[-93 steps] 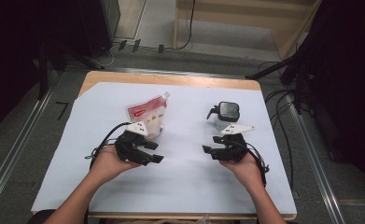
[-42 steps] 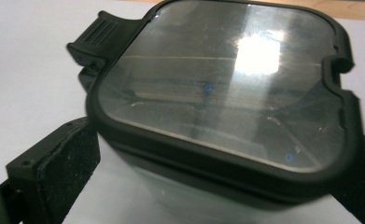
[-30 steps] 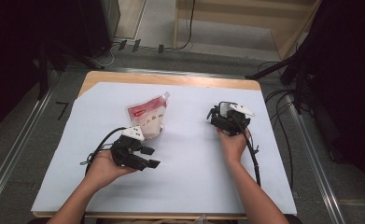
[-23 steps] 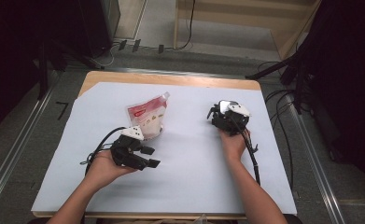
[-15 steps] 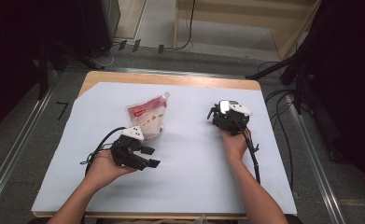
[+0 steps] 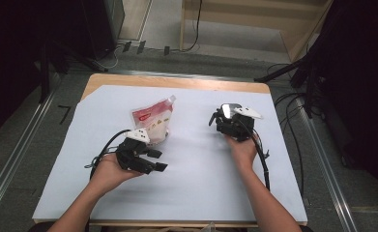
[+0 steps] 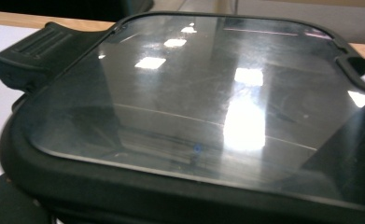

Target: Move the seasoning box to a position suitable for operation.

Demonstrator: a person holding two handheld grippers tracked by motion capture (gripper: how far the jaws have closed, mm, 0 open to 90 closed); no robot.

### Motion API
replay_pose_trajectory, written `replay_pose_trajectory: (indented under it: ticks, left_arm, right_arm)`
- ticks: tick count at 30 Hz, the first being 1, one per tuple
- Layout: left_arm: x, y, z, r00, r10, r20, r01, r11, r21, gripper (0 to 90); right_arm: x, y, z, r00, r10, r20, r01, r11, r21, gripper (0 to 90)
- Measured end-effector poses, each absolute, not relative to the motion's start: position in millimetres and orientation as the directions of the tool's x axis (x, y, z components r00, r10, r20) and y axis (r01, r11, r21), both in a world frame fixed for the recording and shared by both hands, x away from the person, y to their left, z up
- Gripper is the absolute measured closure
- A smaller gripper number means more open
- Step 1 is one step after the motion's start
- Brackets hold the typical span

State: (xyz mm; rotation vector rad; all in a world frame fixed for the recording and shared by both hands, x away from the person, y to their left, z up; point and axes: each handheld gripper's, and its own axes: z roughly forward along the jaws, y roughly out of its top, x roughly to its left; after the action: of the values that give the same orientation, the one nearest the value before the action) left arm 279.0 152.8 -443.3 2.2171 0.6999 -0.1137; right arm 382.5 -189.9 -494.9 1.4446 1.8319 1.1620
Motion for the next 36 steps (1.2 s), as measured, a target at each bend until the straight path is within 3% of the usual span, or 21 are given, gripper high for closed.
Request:
replay_pose_trajectory:
  ticks: [17,25,36]
  left_arm:
    - [281.2,147.3,-442.7,0.853,0.432,-0.292,0.504,-0.540,0.674,43.8]
    - [280.9,146.2,-442.4,0.856,0.429,-0.288,0.498,-0.533,0.684,44.3]
    - [278.3,147.1,-443.0,0.850,0.438,-0.293,0.505,-0.517,0.691,44.8]
  right_arm:
    - [313.4,-186.7,-455.4,-0.467,0.876,0.119,0.470,0.132,0.873,13.2]
    - [284.5,-184.4,-458.6,-0.516,0.847,0.130,0.486,0.163,0.859,13.3]
    - [280.7,-147.9,-475.3,-0.596,0.792,0.135,0.487,0.222,0.845,13.4]
